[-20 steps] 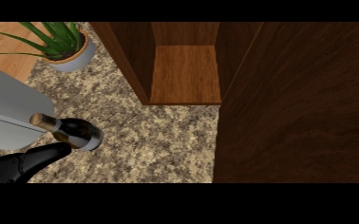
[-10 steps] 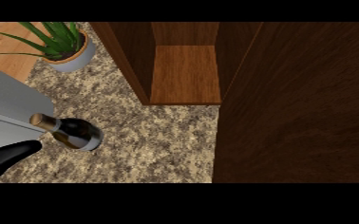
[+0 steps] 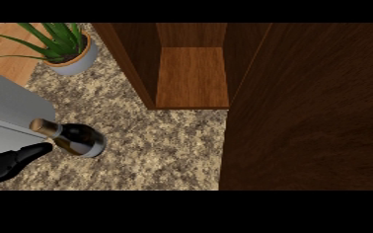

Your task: Pick up the wine, place it into the cabinet and close the cabinet

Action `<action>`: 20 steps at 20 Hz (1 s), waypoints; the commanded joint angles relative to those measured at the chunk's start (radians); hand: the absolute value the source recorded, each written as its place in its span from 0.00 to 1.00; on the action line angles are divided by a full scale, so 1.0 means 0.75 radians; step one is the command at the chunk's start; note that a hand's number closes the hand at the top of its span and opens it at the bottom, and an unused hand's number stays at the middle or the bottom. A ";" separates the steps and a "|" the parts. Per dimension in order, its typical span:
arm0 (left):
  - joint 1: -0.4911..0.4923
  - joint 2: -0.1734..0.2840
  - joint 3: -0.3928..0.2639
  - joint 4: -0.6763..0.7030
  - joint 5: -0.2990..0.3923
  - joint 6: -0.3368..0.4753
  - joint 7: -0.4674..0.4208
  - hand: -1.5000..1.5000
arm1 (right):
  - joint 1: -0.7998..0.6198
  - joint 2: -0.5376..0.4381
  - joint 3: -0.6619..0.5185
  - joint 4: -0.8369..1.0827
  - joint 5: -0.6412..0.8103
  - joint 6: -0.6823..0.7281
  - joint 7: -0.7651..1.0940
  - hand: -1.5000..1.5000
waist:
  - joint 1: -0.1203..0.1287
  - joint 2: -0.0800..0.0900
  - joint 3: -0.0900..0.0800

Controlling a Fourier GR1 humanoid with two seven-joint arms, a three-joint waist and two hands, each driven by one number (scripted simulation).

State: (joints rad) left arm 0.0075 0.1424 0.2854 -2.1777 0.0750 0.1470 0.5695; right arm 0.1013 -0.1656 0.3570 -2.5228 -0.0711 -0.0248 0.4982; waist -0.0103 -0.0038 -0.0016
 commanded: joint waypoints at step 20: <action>0.054 -0.027 0.104 0.743 0.018 -0.188 -0.629 0.00 | 0.156 -0.072 -0.028 -0.319 -0.094 0.010 0.040 0.00 | -0.013 0.003 0.002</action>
State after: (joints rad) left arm 0.0622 0.1345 0.3645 -1.7199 0.1175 -0.0001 0.1721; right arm 0.1320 -0.1868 0.3683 -2.5242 -0.0652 -0.0279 0.4638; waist -0.0171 -0.0024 -0.0010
